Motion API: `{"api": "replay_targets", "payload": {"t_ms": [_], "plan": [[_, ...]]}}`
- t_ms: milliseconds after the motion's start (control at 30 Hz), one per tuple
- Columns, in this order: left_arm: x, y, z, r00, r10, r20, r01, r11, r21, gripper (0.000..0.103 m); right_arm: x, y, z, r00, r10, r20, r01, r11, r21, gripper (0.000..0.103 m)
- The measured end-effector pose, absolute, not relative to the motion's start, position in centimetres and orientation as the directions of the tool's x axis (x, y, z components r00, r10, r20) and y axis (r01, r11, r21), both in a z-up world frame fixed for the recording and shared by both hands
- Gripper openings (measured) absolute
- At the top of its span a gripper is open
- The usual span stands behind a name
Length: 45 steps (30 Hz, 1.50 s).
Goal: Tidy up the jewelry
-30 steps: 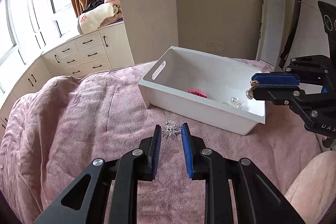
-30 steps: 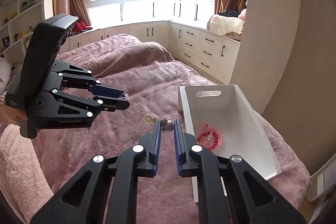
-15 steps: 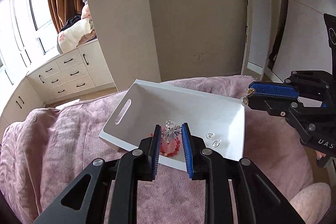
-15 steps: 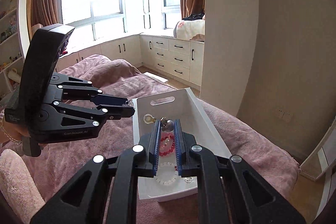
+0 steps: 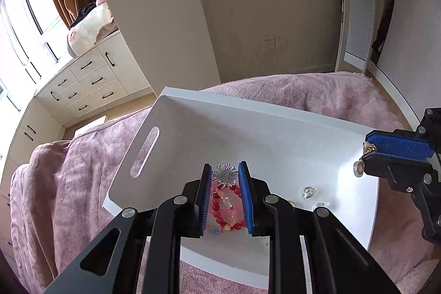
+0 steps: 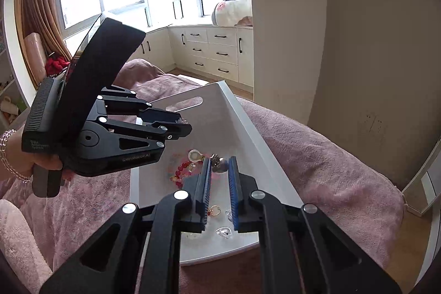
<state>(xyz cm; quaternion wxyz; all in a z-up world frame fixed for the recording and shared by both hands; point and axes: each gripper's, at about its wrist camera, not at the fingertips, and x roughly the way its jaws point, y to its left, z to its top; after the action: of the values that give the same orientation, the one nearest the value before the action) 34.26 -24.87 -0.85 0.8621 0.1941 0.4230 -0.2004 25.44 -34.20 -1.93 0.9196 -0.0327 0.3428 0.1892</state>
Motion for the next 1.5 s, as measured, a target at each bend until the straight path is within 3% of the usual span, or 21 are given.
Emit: {"api": "replay_targets", "payload": {"t_ms": [333, 433, 500, 533, 600, 633, 667, 733, 833, 900, 967, 1267, 1500], "plan": [[38.8, -23.0, -3.4, 0.517, -0.151, -0.843, 0.417, 0.904, 0.094, 0.026, 28.5, -32.2, -4.9, 0.634, 0.315, -0.707, -0.400, 0.915, 0.049, 0.013], [39.7, -22.8, -3.8, 0.524, -0.126, -0.842, 0.407, 0.906, 0.118, 0.040, 29.2, -31.5, -5.6, 0.614, 0.303, -0.728, -0.404, 0.914, 0.040, 0.015], [40.1, -22.5, -3.8, 0.533, -0.119, -0.838, 0.396, 0.910, 0.123, 0.042, 29.6, -31.2, -5.9, 0.609, 0.296, -0.736, -0.397, 0.917, 0.040, 0.018], [40.2, -22.3, -3.7, 0.535, -0.122, -0.836, 0.390, 0.913, 0.117, 0.046, 29.7, -31.0, -5.9, 0.607, 0.296, -0.738, -0.398, 0.917, 0.041, 0.021], [40.3, -21.9, -3.4, 0.549, -0.122, -0.827, 0.370, 0.922, 0.110, 0.057, 29.8, -30.6, -6.0, 0.607, 0.293, -0.739, -0.403, 0.915, 0.031, 0.050], [40.3, -21.6, -3.0, 0.562, -0.122, -0.818, 0.358, 0.927, 0.108, 0.060, 29.9, -30.4, -5.9, 0.611, 0.290, -0.736, -0.408, 0.913, 0.021, 0.056], [40.1, -21.3, -2.5, 0.576, -0.132, -0.807, 0.352, 0.931, 0.098, 0.061, 29.8, -30.2, -5.6, 0.616, 0.294, -0.731, -0.419, 0.908, 0.012, 0.059], [39.8, -20.6, -1.4, 0.602, -0.157, -0.783, 0.338, 0.939, 0.071, 0.073, 29.4, -29.7, -5.1, 0.626, 0.291, -0.724, -0.430, 0.903, -0.009, 0.065], [38.8, -19.6, 0.8, 0.651, -0.198, -0.733, 0.331, 0.943, 0.039, 0.080, 28.8, -29.6, -3.8, 0.651, 0.299, -0.698, -0.427, 0.904, -0.011, 0.074], [37.9, -19.4, 2.4, 0.686, -0.201, -0.700, 0.327, 0.944, 0.049, 0.086, 28.2, -29.6, -2.7, 0.673, 0.308, -0.672, -0.415, 0.910, 0.001, 0.088], [36.9, -19.1, 4.0, 0.721, -0.203, -0.663, 0.326, 0.943, 0.065, 0.089, 27.7, -29.5, -1.6, 0.696, 0.307, -0.649, -0.403, 0.915, 0.001, 0.095], [30.9, -17.7, 11.2, 0.821, -0.240, -0.519, 0.328, 0.941, 0.083, 0.094, 22.9, -28.4, 3.9, 0.794, 0.308, -0.525, -0.405, 0.911, -0.077, 0.098], [24.3, -16.2, 13.0, 0.856, -0.245, -0.455, 0.319, 0.943, 0.093, 0.098, 17.1, -28.8, 7.0, 0.876, 0.285, -0.388, -0.353, 0.928, -0.115, 0.098]]}}
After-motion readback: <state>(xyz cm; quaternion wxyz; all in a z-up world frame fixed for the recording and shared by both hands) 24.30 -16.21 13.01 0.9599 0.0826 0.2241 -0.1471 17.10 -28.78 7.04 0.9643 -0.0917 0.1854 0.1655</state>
